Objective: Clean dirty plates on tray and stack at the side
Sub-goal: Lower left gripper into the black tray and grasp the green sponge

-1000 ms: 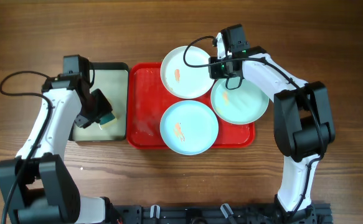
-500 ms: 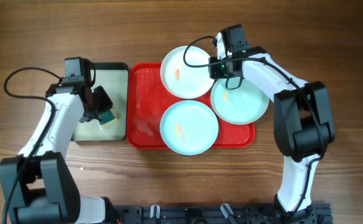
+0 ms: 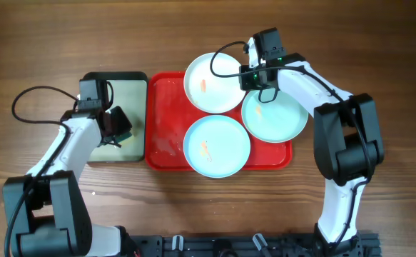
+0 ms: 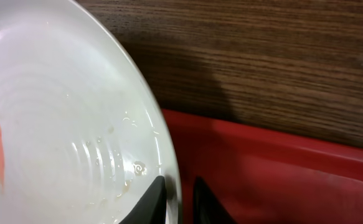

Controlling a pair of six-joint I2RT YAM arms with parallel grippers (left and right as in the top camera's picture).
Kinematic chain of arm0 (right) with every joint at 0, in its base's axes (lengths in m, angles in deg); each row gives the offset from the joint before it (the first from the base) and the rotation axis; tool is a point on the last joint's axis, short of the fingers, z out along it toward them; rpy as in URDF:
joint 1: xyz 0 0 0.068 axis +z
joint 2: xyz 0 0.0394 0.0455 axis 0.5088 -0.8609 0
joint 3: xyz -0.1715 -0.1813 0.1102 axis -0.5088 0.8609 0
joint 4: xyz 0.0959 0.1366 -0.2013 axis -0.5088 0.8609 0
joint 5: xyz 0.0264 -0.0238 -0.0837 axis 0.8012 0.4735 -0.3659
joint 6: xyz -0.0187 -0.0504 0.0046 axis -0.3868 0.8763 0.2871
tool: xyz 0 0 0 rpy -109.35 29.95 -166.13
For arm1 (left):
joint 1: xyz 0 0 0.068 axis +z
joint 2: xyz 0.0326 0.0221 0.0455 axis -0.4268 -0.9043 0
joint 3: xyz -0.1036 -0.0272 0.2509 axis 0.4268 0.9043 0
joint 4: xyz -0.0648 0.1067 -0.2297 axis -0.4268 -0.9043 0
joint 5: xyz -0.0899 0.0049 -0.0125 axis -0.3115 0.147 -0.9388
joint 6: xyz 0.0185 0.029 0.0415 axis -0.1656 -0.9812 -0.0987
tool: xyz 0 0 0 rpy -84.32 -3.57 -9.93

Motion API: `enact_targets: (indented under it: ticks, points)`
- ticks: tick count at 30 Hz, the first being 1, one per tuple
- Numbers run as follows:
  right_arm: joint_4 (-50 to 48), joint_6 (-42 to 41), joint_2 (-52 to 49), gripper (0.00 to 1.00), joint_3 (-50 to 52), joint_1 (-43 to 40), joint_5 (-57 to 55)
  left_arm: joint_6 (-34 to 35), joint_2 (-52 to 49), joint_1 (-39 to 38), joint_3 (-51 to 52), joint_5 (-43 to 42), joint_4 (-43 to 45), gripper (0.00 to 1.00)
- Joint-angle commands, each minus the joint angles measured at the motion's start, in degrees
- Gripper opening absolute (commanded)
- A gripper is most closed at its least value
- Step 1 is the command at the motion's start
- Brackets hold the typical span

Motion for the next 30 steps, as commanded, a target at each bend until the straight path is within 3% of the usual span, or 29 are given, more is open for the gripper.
enact_targets:
  ticks: [1,17,19,21,26,30]
  points:
    - [0.09,-0.24,-0.22,0.16,-0.31,0.35,-0.52,-1.62,-0.74,0.04,0.66,1.01,0.96,0.37]
    - [0.07,-0.24,-0.22,0.16,-0.31,0.35,-0.55,-2.16,-3.48,0.04,2.56,0.96,3.06,0.25]
    - [0.09,-0.24,-0.22,0.16,-0.31,0.35,-0.55,-2.19,-4.74,0.04,2.56,0.96,3.04,0.19]
    - [0.09,-0.22,-0.22,0.16,-0.31,0.35,-0.55,-2.19,-4.90,0.04,2.54,0.98,3.02,0.04]
    - [0.09,-0.22,-0.22,0.17,-0.31,0.35,-0.55,-2.27,-1.42,0.04,1.07,1.01,2.64,0.04]
    - [0.33,-0.22,-0.22,0.24,-0.31,0.35,-0.52,-10.51,4.11,0.04,-2.05,0.98,2.64,0.04]
